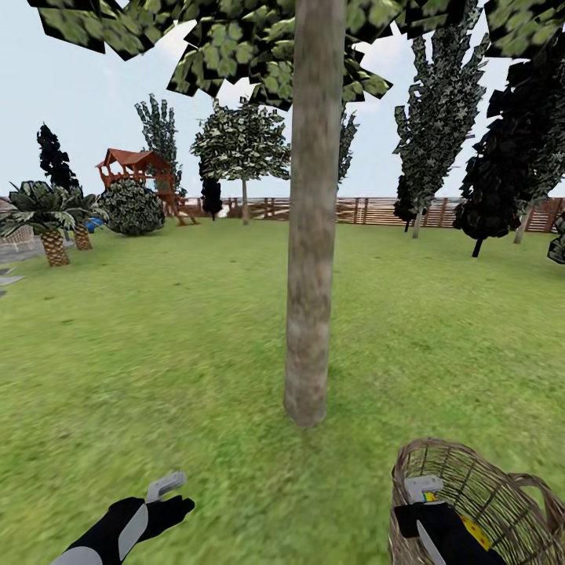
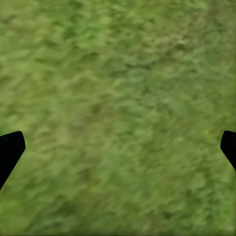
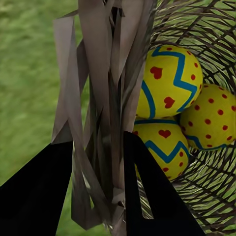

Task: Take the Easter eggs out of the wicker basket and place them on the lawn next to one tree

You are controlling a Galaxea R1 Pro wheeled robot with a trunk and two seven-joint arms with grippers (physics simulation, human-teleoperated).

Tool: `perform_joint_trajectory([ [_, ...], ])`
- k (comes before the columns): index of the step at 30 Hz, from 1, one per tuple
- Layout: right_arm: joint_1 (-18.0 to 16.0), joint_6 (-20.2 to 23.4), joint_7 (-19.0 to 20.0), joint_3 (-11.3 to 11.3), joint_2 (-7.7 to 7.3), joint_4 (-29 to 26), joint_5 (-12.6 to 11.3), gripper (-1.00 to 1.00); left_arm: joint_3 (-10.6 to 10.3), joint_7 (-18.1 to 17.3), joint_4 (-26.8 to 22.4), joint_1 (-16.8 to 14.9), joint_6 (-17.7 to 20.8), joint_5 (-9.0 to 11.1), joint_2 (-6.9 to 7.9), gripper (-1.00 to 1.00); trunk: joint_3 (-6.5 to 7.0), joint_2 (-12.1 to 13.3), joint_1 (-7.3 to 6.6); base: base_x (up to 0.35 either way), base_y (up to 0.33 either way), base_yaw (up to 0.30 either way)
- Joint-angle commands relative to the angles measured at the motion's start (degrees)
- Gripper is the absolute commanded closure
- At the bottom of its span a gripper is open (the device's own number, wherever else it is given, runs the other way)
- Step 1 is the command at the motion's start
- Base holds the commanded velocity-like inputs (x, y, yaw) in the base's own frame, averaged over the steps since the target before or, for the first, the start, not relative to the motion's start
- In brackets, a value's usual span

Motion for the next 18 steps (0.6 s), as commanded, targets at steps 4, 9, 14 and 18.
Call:
perform_joint_trajectory([
  [4, -0.05, 0.33, -0.37, 0.48, -0.02, -0.08, 0.32, 1.00, 0.31, -0.13, -0.09, -0.02, 0.41, 0.26, 0.02, -1.00, -0.79, -1.66, 0.88, 0.000, 0.000, 0.000],
  [9, -0.05, 0.31, -0.37, 0.42, -0.02, -0.04, 0.32, 1.00, 0.31, -0.06, -0.09, -0.02, 0.41, 0.24, -0.04, -1.00, -1.69, -3.66, 1.98, 0.000, 0.000, 0.000],
  [14, -0.05, 0.31, -0.39, 0.42, -0.01, -0.04, 0.32, 1.00, 0.36, -0.05, -0.09, -0.02, 0.41, 0.23, -0.05, -1.00, -2.58, -5.67, 3.08, 0.000, 0.000, 0.000],
  [18, -0.05, 0.34, -0.39, 0.47, 0.01, -0.06, 0.32, 1.00, 0.37, -0.05, -0.09, -0.02, 0.41, 0.24, -0.05, -1.00, -3.30, -7.27, 3.96, 0.000, 0.000, 0.000],
])
